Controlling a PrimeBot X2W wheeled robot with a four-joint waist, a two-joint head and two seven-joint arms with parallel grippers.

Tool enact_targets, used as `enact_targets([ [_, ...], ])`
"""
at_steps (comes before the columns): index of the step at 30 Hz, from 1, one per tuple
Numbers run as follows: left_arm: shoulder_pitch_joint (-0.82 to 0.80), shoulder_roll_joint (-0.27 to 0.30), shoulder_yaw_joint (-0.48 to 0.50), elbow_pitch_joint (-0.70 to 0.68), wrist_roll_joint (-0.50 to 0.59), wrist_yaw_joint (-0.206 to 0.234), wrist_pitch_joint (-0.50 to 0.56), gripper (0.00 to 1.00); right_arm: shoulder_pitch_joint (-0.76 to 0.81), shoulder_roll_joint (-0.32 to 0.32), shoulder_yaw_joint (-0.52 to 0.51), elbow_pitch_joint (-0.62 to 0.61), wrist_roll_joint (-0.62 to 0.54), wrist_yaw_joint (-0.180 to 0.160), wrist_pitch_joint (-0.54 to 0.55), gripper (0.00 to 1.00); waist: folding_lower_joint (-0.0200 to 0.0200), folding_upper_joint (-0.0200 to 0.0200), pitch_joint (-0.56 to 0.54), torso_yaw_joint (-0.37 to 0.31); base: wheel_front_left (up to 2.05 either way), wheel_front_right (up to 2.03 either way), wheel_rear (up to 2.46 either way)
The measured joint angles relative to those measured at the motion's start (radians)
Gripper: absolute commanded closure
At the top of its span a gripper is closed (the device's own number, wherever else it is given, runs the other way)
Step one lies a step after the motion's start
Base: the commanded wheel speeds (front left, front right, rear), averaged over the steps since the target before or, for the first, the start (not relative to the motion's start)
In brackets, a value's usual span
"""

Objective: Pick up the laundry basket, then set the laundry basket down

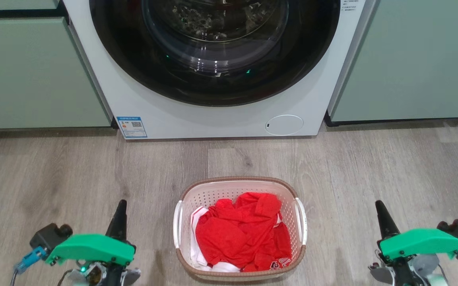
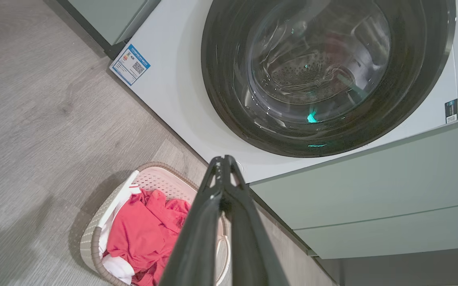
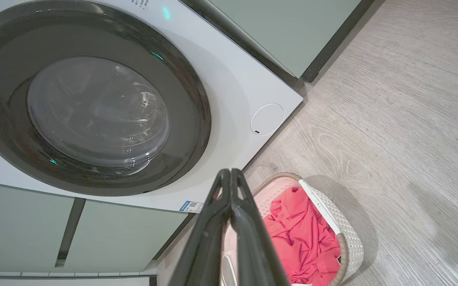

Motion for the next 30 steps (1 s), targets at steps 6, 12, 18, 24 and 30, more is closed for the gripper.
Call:
enact_targets([
  [6, -0.006, 0.000, 0.015, 0.002, -0.061, -0.014, 0.018, 1.00, -0.006, -0.001, -0.015, 0.000, 0.054, 0.000, 0.018, 1.00, 0.0000, 0.0000, 0.000, -0.004, 0.00, 0.00, 0.00],
  [12, -0.011, 0.000, 0.038, 0.005, -0.122, -0.026, 0.034, 1.00, -0.017, -0.001, -0.026, 0.000, 0.108, 0.000, 0.036, 1.00, 0.0000, 0.0000, 0.000, -0.008, 0.00, 0.00, 0.00],
  [18, -0.019, 0.000, 0.055, 0.006, -0.183, -0.040, 0.051, 1.00, -0.019, -0.001, -0.039, -0.003, 0.163, 0.000, 0.052, 1.00, 0.0000, 0.0000, 0.000, -0.012, 0.00, 0.00, 0.00],
  [24, -0.021, 0.000, 0.075, 0.008, -0.243, -0.050, 0.068, 1.00, -0.019, -0.002, -0.053, -0.004, 0.217, 0.000, 0.070, 1.00, 0.0000, 0.0000, 0.001, -0.015, 0.00, 0.00, 0.00],
  [30, -0.033, 0.000, 0.097, 0.013, -0.302, -0.059, 0.086, 1.00, -0.028, -0.002, -0.064, -0.004, 0.271, 0.000, 0.087, 1.00, 0.0000, 0.0000, 0.001, -0.019, 0.00, 0.00, 0.00],
])
